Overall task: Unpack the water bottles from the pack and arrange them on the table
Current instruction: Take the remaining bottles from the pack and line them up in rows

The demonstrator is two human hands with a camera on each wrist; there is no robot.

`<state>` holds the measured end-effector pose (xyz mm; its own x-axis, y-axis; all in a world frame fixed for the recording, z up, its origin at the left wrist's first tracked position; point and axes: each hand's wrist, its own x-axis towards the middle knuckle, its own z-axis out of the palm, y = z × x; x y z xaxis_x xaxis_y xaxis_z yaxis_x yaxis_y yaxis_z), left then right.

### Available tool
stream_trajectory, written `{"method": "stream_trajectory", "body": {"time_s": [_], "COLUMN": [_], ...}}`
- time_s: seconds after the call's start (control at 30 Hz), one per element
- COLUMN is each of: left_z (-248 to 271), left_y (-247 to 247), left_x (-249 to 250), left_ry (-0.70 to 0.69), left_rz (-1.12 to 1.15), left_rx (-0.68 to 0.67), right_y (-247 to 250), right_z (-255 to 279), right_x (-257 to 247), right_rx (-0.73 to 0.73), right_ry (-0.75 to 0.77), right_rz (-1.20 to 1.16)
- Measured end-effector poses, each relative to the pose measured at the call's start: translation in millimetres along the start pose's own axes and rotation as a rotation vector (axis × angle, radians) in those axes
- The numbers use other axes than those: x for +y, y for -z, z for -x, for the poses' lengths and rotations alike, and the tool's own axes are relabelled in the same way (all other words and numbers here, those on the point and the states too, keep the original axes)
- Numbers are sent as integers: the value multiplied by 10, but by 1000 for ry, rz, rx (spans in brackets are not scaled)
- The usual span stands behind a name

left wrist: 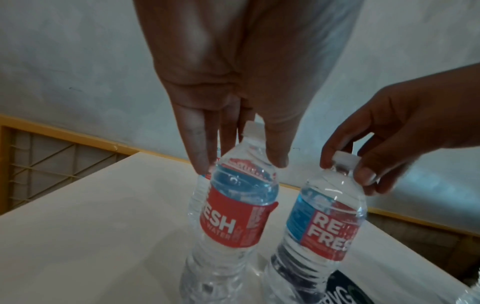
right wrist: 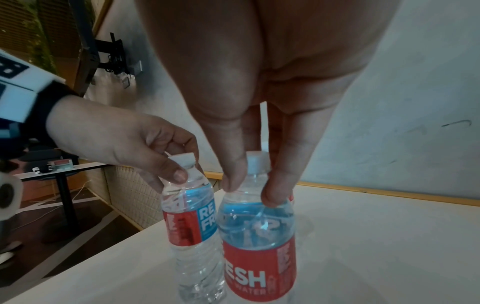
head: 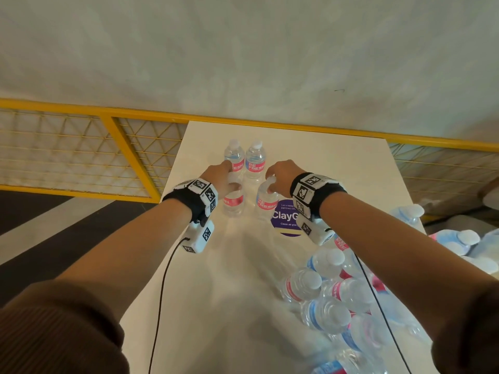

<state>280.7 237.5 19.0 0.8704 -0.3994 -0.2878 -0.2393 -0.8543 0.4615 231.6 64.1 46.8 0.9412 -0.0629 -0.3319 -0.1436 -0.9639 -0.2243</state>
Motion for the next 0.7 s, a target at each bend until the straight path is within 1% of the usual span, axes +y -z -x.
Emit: {"method": "stream_trajectory", "body": {"time_s": [0.13, 0.3, 0.43, 0.63, 0.7], "left_z": [-3, -19, -51, -129, -153], "left_y": [57, 132, 121, 186, 191], "left_x": [54, 95, 158, 184, 175], "left_ry": [-9, 26, 47, 62, 56], "left_rz": [-44, -24, 10, -64, -82], "left_rx": [-92, -22, 41, -11, -1], "right_y": [-20, -15, 1, 0, -15], "right_z": [-44, -142, -201, -283, -300], "right_x": [-46, -79, -69, -67, -90], "right_rx": [35, 20, 37, 33, 33], "right_ry": [50, 69, 13, -1, 3], "right_rz": [5, 37, 0, -4, -9]}}
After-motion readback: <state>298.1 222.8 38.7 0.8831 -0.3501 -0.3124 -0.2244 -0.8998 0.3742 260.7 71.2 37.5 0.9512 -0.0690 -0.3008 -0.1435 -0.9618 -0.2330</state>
